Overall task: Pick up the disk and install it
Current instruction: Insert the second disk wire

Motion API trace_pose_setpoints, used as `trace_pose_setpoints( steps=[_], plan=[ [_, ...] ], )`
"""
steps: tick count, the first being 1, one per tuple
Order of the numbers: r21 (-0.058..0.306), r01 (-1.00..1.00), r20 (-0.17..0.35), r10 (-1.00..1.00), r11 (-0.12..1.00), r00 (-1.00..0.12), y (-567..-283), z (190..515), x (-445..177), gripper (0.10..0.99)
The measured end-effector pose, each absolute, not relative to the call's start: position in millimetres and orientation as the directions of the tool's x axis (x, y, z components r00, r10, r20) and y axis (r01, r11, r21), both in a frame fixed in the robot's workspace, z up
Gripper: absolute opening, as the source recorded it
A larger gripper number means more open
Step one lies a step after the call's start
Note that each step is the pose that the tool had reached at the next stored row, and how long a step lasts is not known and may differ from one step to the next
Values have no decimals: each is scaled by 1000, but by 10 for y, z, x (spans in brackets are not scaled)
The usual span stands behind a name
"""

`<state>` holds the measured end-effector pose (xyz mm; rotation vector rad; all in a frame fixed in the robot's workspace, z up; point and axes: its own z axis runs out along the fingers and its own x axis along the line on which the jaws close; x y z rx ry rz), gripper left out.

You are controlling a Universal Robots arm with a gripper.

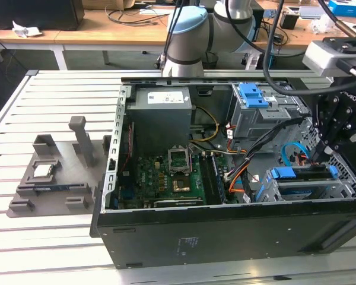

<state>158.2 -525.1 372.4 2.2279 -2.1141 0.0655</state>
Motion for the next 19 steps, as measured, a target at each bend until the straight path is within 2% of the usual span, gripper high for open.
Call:
trace_pose_setpoints(
  steps=[9, 10, 11, 12, 13, 15, 16, 17, 19],
  plan=[
    [21, -998, 79, -995, -52, 53, -5242, 3771, 1582, 114],
    [21, -998, 79, -995, -52, 53, -5242, 3771, 1582, 165],
    [21, -998, 79, -995, -52, 53, -5242, 3771, 1582, 165],
    [21, -998, 79, -995, -51, 53, -5242, 3771, 1582, 231],
    [21, -998, 79, -995, -52, 53, -5242, 3771, 1582, 231],
    [21, -998, 79, -995, -52, 53, -5242, 3771, 1582, 353],
    [21, -998, 79, -995, -52, 53, -5242, 3771, 1582, 353],
    [21, -998, 79, -995, -52, 53, -5242, 3771, 1582, 420],
    [21, -998, 71, -996, -52, 53, -5243, 3769, 1581, 420]
  ],
)
